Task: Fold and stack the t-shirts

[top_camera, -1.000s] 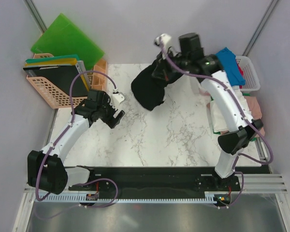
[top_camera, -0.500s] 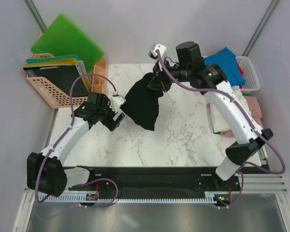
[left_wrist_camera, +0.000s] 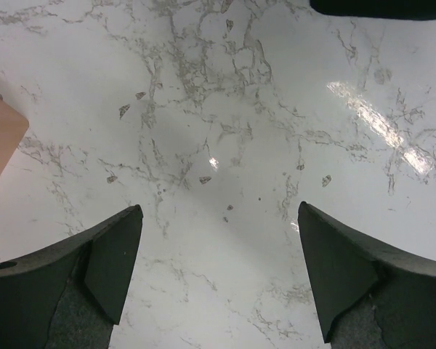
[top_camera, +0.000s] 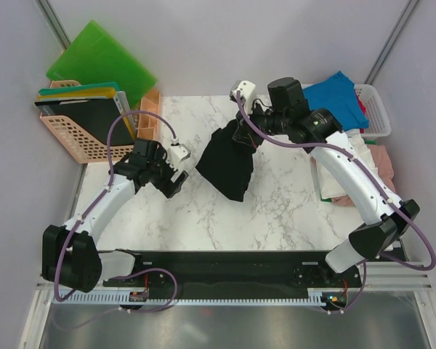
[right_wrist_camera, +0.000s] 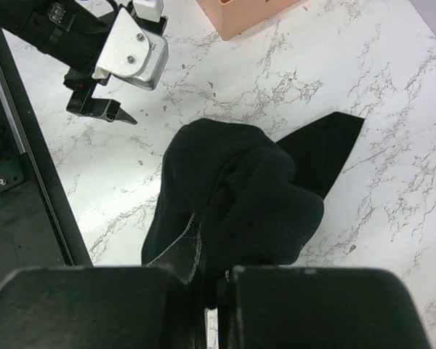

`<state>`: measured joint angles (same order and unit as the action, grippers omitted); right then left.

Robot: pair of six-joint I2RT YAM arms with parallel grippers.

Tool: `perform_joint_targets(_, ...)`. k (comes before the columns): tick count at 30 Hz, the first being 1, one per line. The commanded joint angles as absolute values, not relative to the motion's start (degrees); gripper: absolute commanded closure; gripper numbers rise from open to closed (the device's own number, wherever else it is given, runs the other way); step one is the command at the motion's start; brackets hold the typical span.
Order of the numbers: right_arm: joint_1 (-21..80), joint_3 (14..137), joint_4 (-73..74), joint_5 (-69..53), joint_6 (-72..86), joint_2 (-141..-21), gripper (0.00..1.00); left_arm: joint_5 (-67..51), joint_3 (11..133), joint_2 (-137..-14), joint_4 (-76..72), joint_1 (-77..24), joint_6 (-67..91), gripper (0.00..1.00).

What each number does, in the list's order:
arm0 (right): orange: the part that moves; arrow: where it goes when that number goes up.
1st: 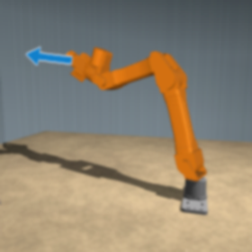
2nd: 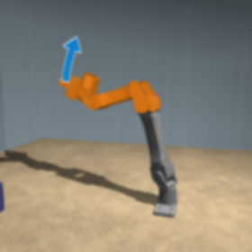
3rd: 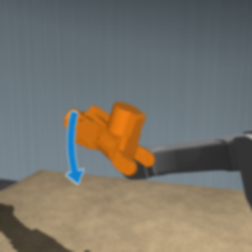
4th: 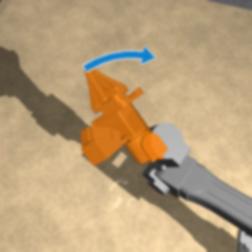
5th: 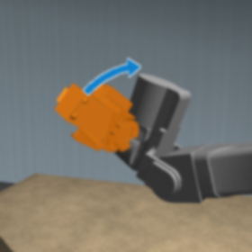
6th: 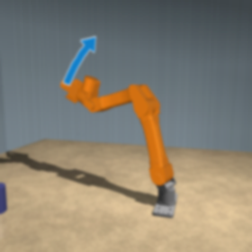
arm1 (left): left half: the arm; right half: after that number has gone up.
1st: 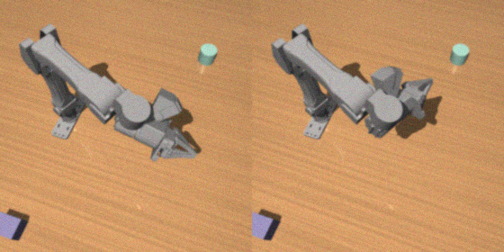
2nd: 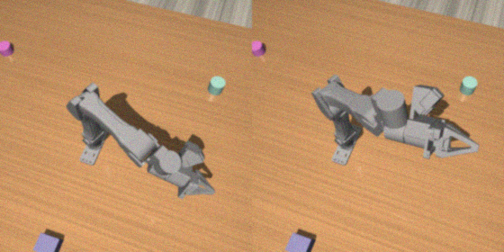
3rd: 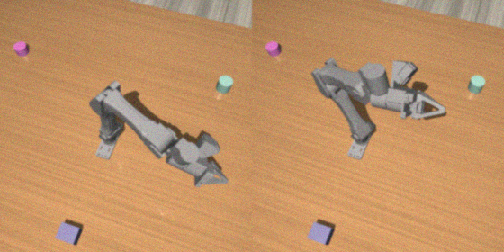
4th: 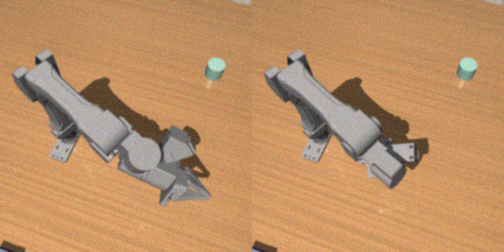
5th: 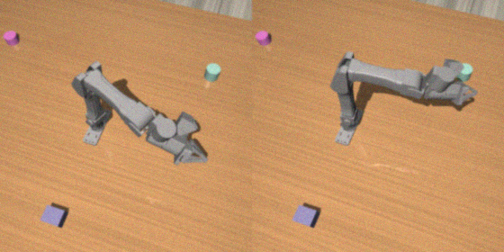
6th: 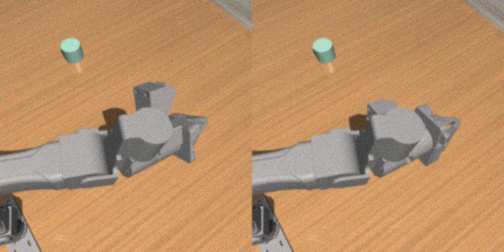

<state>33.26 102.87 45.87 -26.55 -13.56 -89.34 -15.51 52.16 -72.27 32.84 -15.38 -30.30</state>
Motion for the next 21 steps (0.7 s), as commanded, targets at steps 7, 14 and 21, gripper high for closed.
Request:
perform_joint_targets(7, 33.14, 108.11, 38.59, -12.15, -19.33, -77.09, 1.0, -17.4, 52.82, -70.31, 32.25, -15.2, -29.8, 0.06)
perform_joint_targets(14, 31.47, 108.81, 32.0, 13.52, -23.12, -75.06, 1.0, -19.95, 53.96, -71.54, 32.7, -15.2, -28.83, 0.06)
perform_joint_targets(21, 31.29, 105.39, 31.29, 12.48, -20.74, -76.29, 1.0, -33.79, 58.7, -74.53, 38.31, -15.12, -26.63, 0.05)
